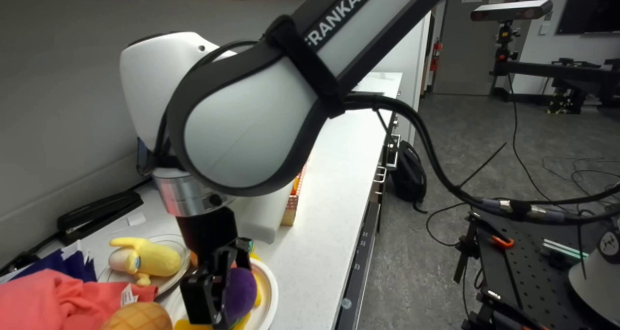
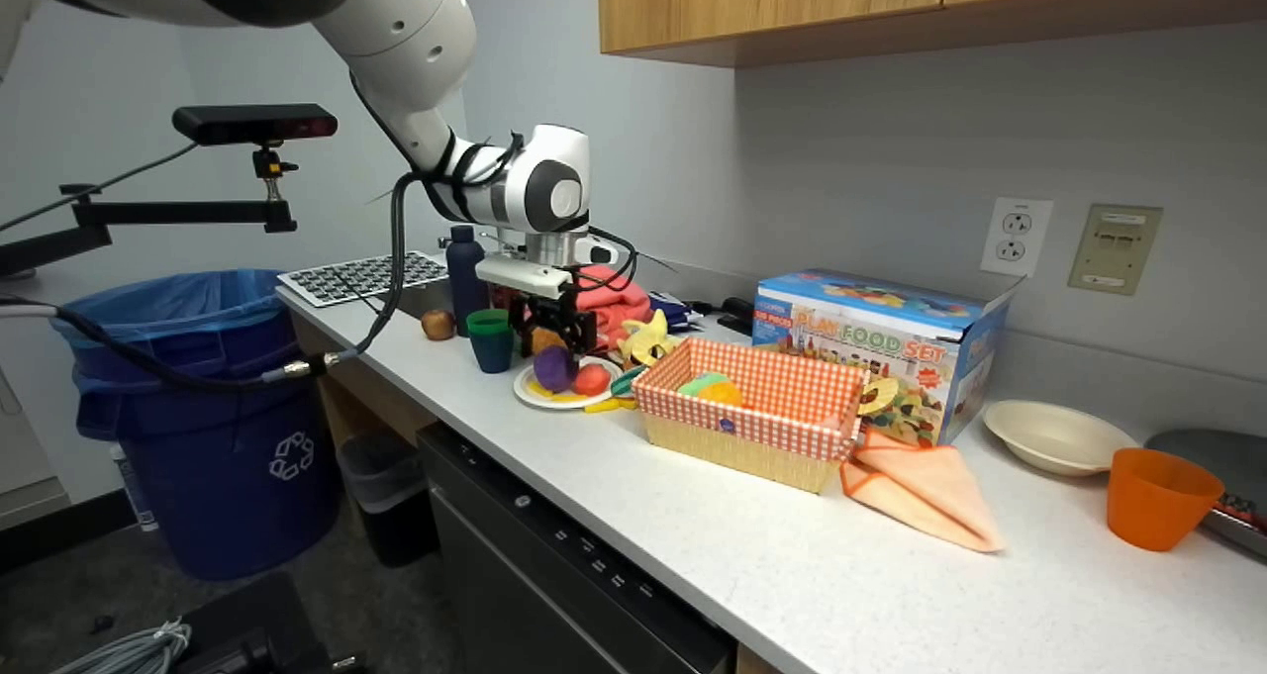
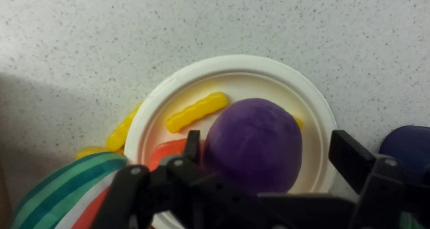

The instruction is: Put the purple plushie in the box

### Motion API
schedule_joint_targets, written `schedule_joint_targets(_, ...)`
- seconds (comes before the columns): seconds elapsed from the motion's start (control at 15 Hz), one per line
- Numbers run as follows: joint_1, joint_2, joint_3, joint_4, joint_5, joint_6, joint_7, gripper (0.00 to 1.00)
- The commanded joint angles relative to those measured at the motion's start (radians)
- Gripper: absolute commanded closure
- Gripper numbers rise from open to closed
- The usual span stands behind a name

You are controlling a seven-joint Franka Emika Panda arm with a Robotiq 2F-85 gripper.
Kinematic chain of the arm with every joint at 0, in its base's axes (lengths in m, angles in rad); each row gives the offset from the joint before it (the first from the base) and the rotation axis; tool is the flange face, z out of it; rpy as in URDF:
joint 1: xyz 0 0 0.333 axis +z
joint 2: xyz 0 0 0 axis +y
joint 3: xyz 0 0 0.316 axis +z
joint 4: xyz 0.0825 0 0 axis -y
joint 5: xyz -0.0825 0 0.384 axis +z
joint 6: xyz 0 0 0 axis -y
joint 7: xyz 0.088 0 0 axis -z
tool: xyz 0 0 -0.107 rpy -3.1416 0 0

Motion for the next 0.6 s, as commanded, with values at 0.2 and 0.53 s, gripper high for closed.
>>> schedule_joint_targets(0.2, 0.008, 0.038, -0.021, 0.050, 0.041, -0.008, -0.006, 0.45)
schedule_joint_targets(0.53, 0.005, -0.008, -0.026, 0.032, 0.061, -0.019, 0.001, 0.81)
